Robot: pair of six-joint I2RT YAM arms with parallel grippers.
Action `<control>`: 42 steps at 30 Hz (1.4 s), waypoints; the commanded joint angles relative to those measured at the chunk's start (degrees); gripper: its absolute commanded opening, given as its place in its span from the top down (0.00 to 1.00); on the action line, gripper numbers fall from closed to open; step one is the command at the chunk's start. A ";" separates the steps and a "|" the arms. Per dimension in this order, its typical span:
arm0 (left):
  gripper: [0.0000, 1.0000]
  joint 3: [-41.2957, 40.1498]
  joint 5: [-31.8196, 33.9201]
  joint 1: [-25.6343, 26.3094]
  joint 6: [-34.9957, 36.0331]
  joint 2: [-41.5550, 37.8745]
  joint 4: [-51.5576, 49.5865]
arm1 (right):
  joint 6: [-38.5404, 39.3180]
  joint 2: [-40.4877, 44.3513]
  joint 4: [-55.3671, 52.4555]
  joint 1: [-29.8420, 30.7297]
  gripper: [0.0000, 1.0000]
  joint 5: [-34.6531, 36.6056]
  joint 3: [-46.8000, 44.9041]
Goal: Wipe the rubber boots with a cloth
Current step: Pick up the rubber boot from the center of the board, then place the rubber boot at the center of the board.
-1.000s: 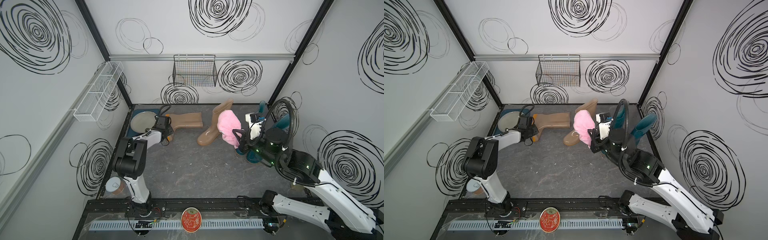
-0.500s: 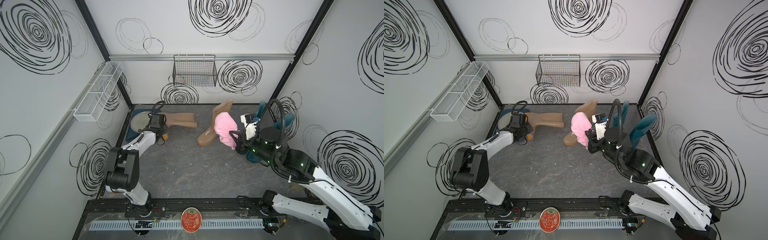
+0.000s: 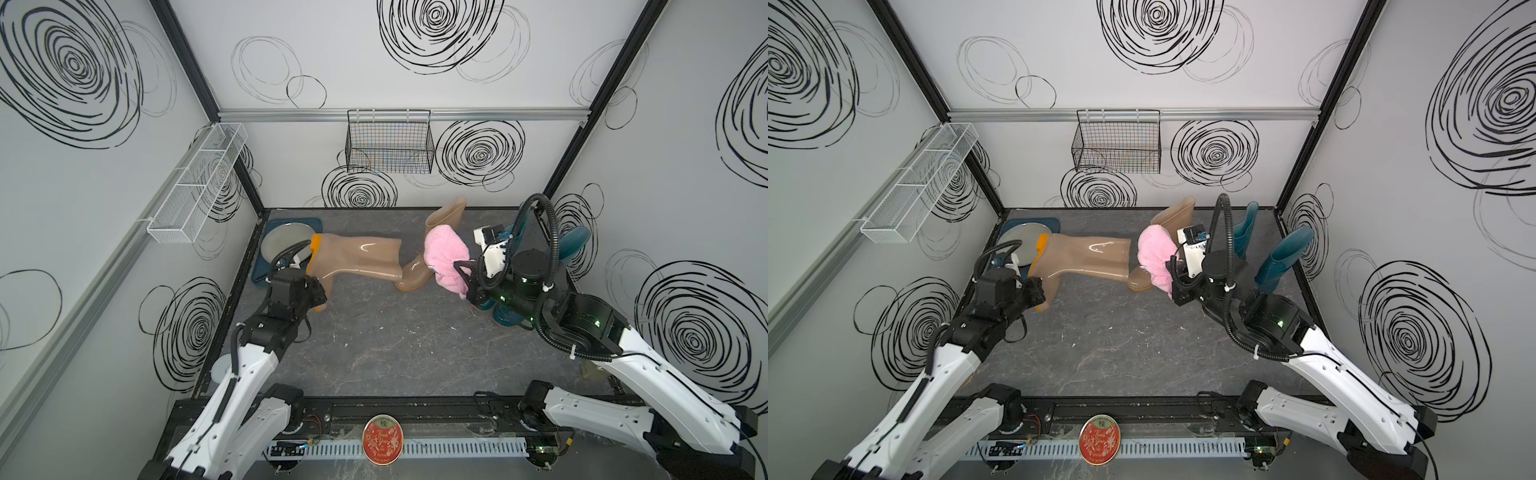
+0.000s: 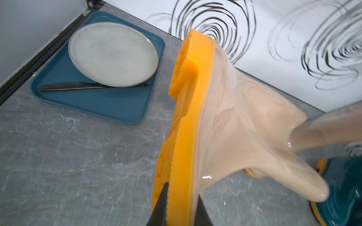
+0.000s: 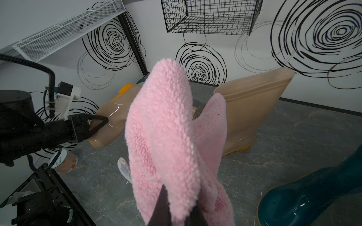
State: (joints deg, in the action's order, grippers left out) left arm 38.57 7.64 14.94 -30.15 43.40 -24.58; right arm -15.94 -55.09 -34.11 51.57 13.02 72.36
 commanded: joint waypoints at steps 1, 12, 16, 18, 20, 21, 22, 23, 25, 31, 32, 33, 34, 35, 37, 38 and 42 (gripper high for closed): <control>1.00 -2.10 4.69 10.95 -0.12 -7.01 -0.55 | 0.62 -0.95 -1.52 -0.03 1.00 -1.18 2.10; 1.00 -5.21 46.14 60.70 -23.07 5.58 -1.51 | -7.92 -2.77 4.10 9.83 1.00 5.99 -11.78; 1.00 -7.95 43.69 62.65 -26.96 13.13 5.57 | -15.99 -3.23 10.77 12.24 1.00 3.26 -22.47; 1.00 -9.51 42.54 63.02 -28.69 15.76 9.08 | -19.40 -3.79 11.66 12.99 1.00 2.53 -25.86; 1.00 -11.05 41.07 63.15 -29.33 17.62 12.12 | -24.28 -3.45 9.86 13.29 1.00 3.17 -28.40; 1.00 -11.71 40.48 63.20 -29.43 18.21 13.14 | -25.89 -2.93 10.10 13.29 1.00 2.83 -30.24; 1.00 -12.58 39.37 63.18 -29.35 18.75 14.25 | -26.63 -2.39 11.71 13.29 1.00 1.48 -33.19; 1.00 -13.46 38.34 63.05 -29.32 19.21 15.32 | -27.28 -2.13 14.26 13.29 1.00 -0.43 -36.33; 1.00 -15.29 36.07 63.02 -29.35 19.97 17.80 | -30.13 -2.91 14.81 13.29 1.00 -1.89 -40.02; 0.78 -20.82 29.91 63.04 -25.19 20.68 26.83 | -29.65 -5.45 22.84 13.29 1.00 -5.72 -43.35; 0.76 -21.78 29.07 63.08 -24.23 20.47 28.53 | -27.42 -6.21 25.45 13.16 1.00 -5.89 -42.53; 0.76 -22.81 28.13 63.09 -23.40 20.33 30.41 | -25.41 -7.26 27.33 12.84 1.00 -6.24 -41.14; 0.77 -23.98 27.42 63.01 -23.05 20.33 32.16 | -23.45 -8.88 28.97 12.01 1.00 -7.32 -39.14; 0.79 -24.92 26.82 62.90 -22.96 20.53 33.36 | -22.20 -10.67 30.55 11.17 1.00 -8.69 -37.24; 0.86 -26.62 25.77 62.75 -22.55 21.53 35.85 | -21.96 -15.80 32.07 9.29 1.00 -10.44 -32.59; 0.88 -27.04 25.67 62.75 -22.56 21.93 36.27 | -22.57 -18.12 31.74 8.47 1.00 -10.76 -30.42; 1.00 -28.30 25.28 63.33 -21.61 22.95 37.23 | -22.88 -28.70 33.08 3.73 1.00 -17.27 -24.36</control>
State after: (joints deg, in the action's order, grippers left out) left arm 12.99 43.35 77.87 -51.46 63.35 6.96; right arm -39.64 -79.53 -4.86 57.76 0.78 45.71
